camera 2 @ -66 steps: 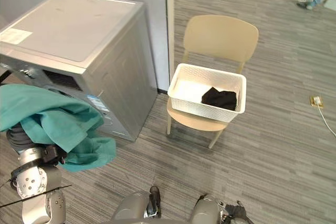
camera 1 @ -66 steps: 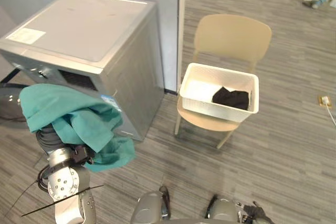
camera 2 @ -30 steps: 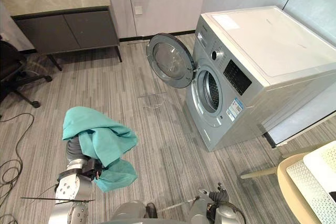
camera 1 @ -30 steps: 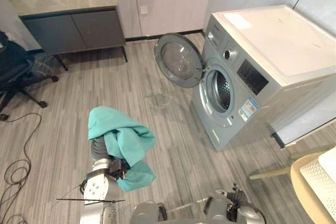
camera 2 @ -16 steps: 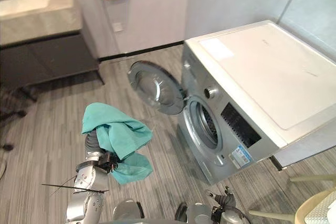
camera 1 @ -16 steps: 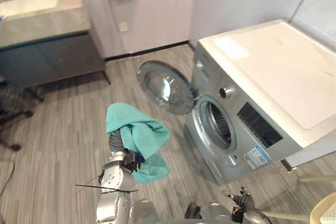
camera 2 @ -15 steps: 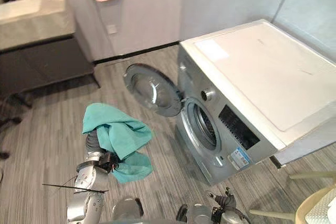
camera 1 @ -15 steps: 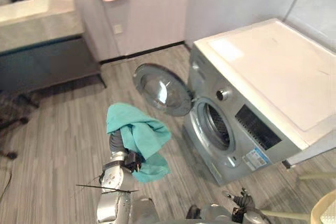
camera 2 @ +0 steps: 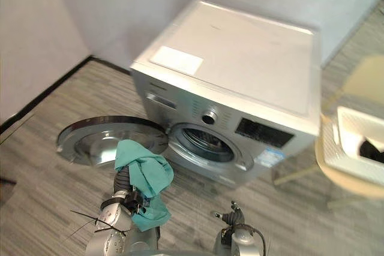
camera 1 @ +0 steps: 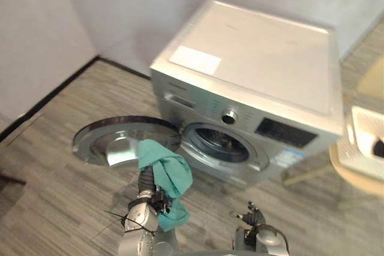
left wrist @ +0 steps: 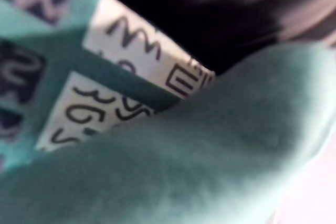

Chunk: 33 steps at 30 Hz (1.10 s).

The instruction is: Pick up the laundry basket with both hands and put the clothes into the washing machine.

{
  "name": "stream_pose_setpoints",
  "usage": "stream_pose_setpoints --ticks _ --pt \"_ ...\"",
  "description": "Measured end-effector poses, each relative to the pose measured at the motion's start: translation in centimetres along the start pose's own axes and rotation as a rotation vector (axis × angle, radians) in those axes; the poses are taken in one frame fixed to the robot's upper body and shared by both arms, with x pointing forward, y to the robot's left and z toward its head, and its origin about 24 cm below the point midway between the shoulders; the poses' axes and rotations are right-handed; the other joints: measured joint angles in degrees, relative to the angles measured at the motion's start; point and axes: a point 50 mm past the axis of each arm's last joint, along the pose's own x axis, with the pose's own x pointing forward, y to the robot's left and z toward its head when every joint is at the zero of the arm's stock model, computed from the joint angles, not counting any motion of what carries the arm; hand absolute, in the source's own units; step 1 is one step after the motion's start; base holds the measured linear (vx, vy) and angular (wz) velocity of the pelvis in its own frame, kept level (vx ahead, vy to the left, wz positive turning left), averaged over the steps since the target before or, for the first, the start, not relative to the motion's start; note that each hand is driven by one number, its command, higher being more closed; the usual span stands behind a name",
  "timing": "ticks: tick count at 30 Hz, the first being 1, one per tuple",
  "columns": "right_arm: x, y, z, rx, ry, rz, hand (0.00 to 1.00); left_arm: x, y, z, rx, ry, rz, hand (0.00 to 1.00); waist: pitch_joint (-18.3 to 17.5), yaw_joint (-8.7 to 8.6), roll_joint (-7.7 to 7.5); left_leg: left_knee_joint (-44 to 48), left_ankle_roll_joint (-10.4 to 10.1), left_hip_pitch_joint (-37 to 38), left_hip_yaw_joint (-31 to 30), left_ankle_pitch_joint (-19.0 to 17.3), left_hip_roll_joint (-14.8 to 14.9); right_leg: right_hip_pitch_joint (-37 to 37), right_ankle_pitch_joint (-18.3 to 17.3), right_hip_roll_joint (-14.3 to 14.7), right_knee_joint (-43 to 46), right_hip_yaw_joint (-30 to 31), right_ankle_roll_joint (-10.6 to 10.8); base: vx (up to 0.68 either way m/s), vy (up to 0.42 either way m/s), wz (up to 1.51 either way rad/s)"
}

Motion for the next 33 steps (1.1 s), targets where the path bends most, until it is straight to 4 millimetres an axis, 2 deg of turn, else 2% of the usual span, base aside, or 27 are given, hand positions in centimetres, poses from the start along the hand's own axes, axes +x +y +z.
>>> stream_pose_setpoints --ticks 1,2,3,4,5,6,7,8,9,10,12,14,16,17,18,19,20,21,22,23,24,27,29,30,33 --pt "0.1 0.1 0.2 -0.009 -0.003 0.004 0.00 0.0 0.1 -0.2 -0.002 0.011 0.003 1.00 0.17 0.39 -0.22 -0.42 0.20 0.81 2.66 0.03 0.50 -1.16 0.09 -1.32 0.75 -4.08 -0.97 -0.09 0.190 -1.90" --pt "0.3 0.2 0.7 -0.027 -0.012 0.013 0.00 0.4 0.0 -0.4 -0.016 0.022 0.002 1.00 1.01 0.46 -0.68 -0.70 0.49 2.56 6.86 -0.13 1.08 -1.85 -1.01 -4.89 2.93 -13.66 -2.46 -0.08 0.102 -1.26" --pt "0.5 0.2 1.1 -0.044 -0.019 0.017 0.00 0.6 -0.1 -0.7 -0.023 0.033 0.001 1.00 1.57 0.32 -0.50 -0.85 0.92 3.44 8.24 -0.37 1.50 -1.86 -1.30 -6.68 3.37 -17.15 -3.23 -0.10 0.082 -1.32" --pt "0.7 0.1 1.6 -0.083 -0.029 0.020 0.00 0.9 -0.3 -1.1 -0.041 0.054 -0.002 1.00 2.66 0.38 0.33 -1.16 0.88 5.11 10.98 -0.63 2.49 -1.82 -1.83 -10.49 5.27 -25.65 -6.41 -0.09 0.022 -1.12" --pt "0.7 0.4 1.6 -0.110 -0.022 0.034 0.00 1.2 -0.2 -1.2 -0.062 0.064 0.007 1.00 2.81 0.49 -0.03 -1.51 0.18 6.13 13.35 -0.96 3.57 -1.41 -2.00 -13.48 6.39 -32.14 -6.76 -0.08 -0.008 -1.10" --pt "0.8 0.4 1.7 -0.115 -0.021 0.039 0.00 1.3 -0.2 -1.3 -0.064 0.069 0.009 1.00 2.89 0.50 -0.08 -1.51 -0.22 6.23 13.99 -0.99 4.12 -1.47 -1.86 -14.23 6.73 -34.48 -6.57 -0.06 -0.092 -0.97" --pt "0.9 0.5 2.1 -0.131 -0.028 0.045 0.00 1.9 -0.2 -1.4 -0.073 0.083 0.006 1.00 3.54 0.28 -0.25 -1.62 -1.31 6.24 14.62 -0.85 5.10 -2.08 0.00 -14.00 6.28 -35.97 -5.68 -0.05 -0.137 -0.68" --pt "1.1 0.8 2.7 -0.158 -0.043 0.055 0.00 2.6 -0.4 -1.4 -0.082 0.091 -0.002 1.00 4.46 -0.23 -0.99 -2.13 -2.16 5.67 14.46 -0.37 5.25 -3.54 2.78 -13.00 6.07 -35.17 -3.86 -0.04 -0.161 -0.51" --pt "1.2 0.8 3.1 -0.180 -0.057 0.057 0.00 3.0 -0.6 -1.4 -0.086 0.096 -0.002 1.00 5.05 -1.01 -0.97 -2.47 -2.64 5.17 13.76 -0.09 5.57 -4.13 2.70 -12.37 6.24 -35.25 -3.78 -0.04 -0.231 -0.51" --pt "1.4 0.9 4.4 -0.237 -0.096 0.066 0.00 4.1 -0.8 -1.0 -0.125 0.097 0.024 1.00 6.53 -1.49 -0.97 -3.00 -2.96 3.60 11.18 0.64 6.47 -6.00 2.24 -9.42 6.24 -34.41 -4.75 -0.03 -0.204 -0.52" --pt "1.3 1.3 5.0 -0.263 -0.127 0.077 0.00 4.6 -0.8 -0.7 -0.156 0.092 0.044 1.00 7.64 -1.73 -1.40 -2.96 -3.42 3.57 10.02 0.92 7.48 -6.76 1.80 -7.64 6.95 -33.89 -5.34 0.01 -0.172 -0.47" --pt "1.1 1.5 6.2 -0.262 -0.186 0.075 0.00 5.7 -0.5 0.5 -0.209 0.058 0.095 1.00 10.09 -3.23 -1.76 0.05 -3.73 3.46 7.70 1.27 10.64 -7.12 0.38 -4.31 8.93 -33.11 -6.78 0.09 -0.205 -0.54" --pt "1.0 1.7 6.5 -0.243 -0.208 0.088 0.00 6.5 0.0 1.7 -0.244 0.017 0.137 1.00 11.55 -2.82 -1.97 5.49 -2.92 2.07 4.43 1.75 12.81 -7.72 -1.25 -2.40 11.06 -31.84 -7.31 0.07 -0.152 -0.64" --pt "1.1 2.0 7.2 -0.170 -0.229 0.104 0.00 7.5 0.5 2.8 -0.256 -0.013 0.180 1.00 12.91 -3.02 -2.11 9.93 -0.94 -0.48 0.71 2.98 13.52 -7.72 -2.59 -1.74 12.79 -30.78 -7.55 0.03 -0.089 -0.26" --pt "1.1 2.3 8.1 -0.103 -0.252 0.112 0.00 8.4 0.7 3.9 -0.274 -0.036 0.210 1.00 14.20 -3.80 -2.46 14.82 1.17 -3.99 -3.49 4.74 13.38 -7.79 -3.53 -2.11 13.70 -30.80 -8.18 0.02 -0.048 -0.08" --pt "1.1 2.6 8.6 -0.080 -0.262 0.121 0.00 8.9 0.9 4.5 -0.278 -0.055 0.225 1.00 14.60 -4.40 -2.80 16.49 0.67 -6.02 -5.23 3.90 12.59 -8.32 -3.86 -2.60 14.06 -30.69 -8.34 -0.05 0.048 0.04" --pt "1.2 3.1 9.7 0.006 -0.282 0.145 0.00 9.8 0.6 6.2 -0.309 -0.100 0.239 1.00 15.26 -4.69 -3.97 17.19 -1.54 -10.15 -6.29 0.64 9.33 -10.78 -4.15 -3.69 15.10 -29.87 -8.80 -0.09 0.105 -0.03" --pt "1.2 3.8 10.6 0.075 -0.298 0.168 0.00 10.9 -0.1 8.0 -0.326 -0.142 0.238 1.00 15.98 -4.70 -5.08 14.17 -1.34 -14.06 -5.97 0.68 5.25 -14.02 -4.12 -5.07 17.36 -29.18 -8.40 -0.12 0.157 -0.11" --pt "1.2 4.0 11.0 0.104 -0.310 0.181 0.00 11.3 -0.4 8.5 -0.333 -0.153 0.237 1.00 16.10 -4.78 -4.92 11.23 -0.99 -15.07 -5.45 1.12 3.68 -15.73 -4.50 -5.15 18.94 -28.83 -7.80 -0.10 0.152 -0.23" --pt "0.9 5.1 12.0 0.185 -0.329 0.223 0.00 11.9 -1.2 10.1 -0.349 -0.188 0.229 1.00 17.34 -4.50 -6.92 12.69 -0.65 -16.19 -4.57 -1.25 3.04 -19.35 -5.52 -5.69 22.92 -26.27 -6.77 -0.08 0.140 -0.19" --pt "0.5 6.5 12.5 0.243 -0.337 0.277 0.00 12.3 -1.2 11.7 -0.396 -0.229 0.246 1.00 18.38 -4.47 -7.49 15.19 0.11 -18.57 -4.40 -1.82 2.97 -21.82 -6.16 -6.69 25.41 -25.52 -6.62 -0.05 0.093 -0.14" --pt "-0.8 8.8 13.2 0.353 -0.360 0.399 0.00 12.1 -0.1 13.5 -0.485 -0.308 0.305 1.00 18.75 -4.63 -7.05 24.00 1.01 -24.89 -5.04 -4.21 3.89 -28.44 -8.79 -8.24 33.22 -23.06 -6.35 -0.06 0.073 -0.12" --pt "-1.6 9.3 14.0 0.383 -0.399 0.450 0.00 11.7 0.4 14.8 -0.528 -0.369 0.316 1.00 19.02 -4.92 -6.61 28.00 1.32 -28.08 -5.83 -6.16 4.44 -31.60 -10.37 -8.98 37.31 -22.52 -6.36 -0.11 0.036 -0.02" --pt "-2.3 9.4 14.7 0.414 -0.449 0.483 0.00 11.2 0.4 16.2 -0.549 -0.431 0.301 1.00 19.01 -5.01 -6.61 30.51 1.48 -31.16 -5.98 -8.00 4.94 -35.00 -11.74 -9.67 40.63 -21.87 -6.31 -0.13 0.010 0.09" --pt "-3.7 9.5 16.5 0.472 -0.550 0.550 0.00 10.6 0.5 19.3 -0.541 -0.543 0.264 1.00 19.04 -5.12 -6.58 36.69 1.70 -39.07 -7.73 -9.54 5.49 -42.48 -13.63 -11.04 47.03 -21.00 -6.71 -0.14 -0.018 0.04"
